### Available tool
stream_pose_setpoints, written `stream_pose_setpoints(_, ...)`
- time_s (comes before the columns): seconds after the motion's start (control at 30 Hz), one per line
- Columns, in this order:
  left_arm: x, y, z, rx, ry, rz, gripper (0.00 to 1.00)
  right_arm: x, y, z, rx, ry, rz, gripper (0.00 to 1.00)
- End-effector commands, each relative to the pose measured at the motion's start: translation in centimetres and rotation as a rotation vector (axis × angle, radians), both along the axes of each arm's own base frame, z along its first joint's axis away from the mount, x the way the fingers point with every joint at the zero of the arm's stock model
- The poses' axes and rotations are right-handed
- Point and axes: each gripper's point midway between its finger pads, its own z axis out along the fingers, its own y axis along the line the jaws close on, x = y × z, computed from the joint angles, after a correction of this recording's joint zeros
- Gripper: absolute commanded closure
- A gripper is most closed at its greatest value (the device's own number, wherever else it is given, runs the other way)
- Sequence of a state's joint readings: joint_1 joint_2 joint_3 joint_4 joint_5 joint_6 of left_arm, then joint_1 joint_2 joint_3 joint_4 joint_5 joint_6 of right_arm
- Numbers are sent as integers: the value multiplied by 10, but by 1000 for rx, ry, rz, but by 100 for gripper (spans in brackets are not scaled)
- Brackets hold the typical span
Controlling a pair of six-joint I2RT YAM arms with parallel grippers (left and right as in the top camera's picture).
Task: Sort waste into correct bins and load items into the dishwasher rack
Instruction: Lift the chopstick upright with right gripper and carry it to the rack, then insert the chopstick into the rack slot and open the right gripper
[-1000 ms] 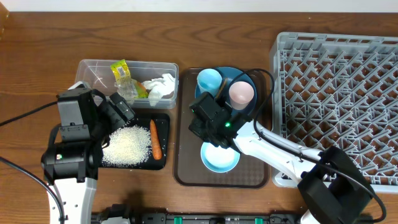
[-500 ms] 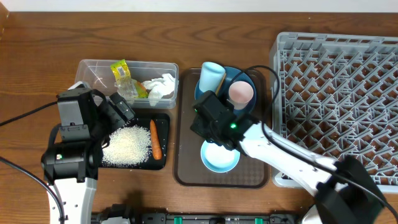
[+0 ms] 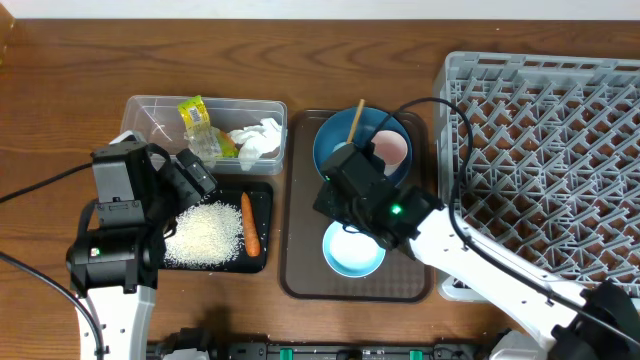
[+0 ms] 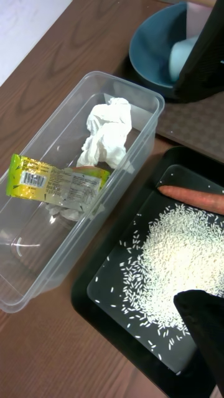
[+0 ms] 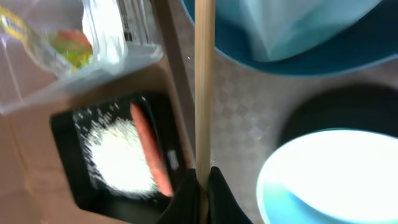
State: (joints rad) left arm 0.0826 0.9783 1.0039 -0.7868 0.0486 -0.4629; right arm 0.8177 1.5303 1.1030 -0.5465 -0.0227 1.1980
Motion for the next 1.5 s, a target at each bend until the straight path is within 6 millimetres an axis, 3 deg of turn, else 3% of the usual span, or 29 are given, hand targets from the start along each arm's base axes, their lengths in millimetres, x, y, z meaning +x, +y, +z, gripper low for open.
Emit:
stream_pose_setpoints(0.0,2,3,9,17,-18,-1,1,-1,-20,15,-82,-94,120,99)
stream_pose_setpoints(0.37,2,3,9,17,-18,-1,1,-26,-134,57,-278,-135,209,99)
stream_pose_setpoints(0.63,2,3,9,17,-18,-1,1,-42,-204,55,-466,-74,155,99)
stream_pose_setpoints(0.93,2,3,9,17,-18,-1,1,-43,-235,29,-663,35,202,99)
stream_pose_setpoints(1.23,2,3,9,17,-18,-1,1,-42,-248,-11,-694,158,180,99)
stream_pose_setpoints(1.47,2,3,9,17,-18,-1,1,-40,-260,-22,-695,201,136,99)
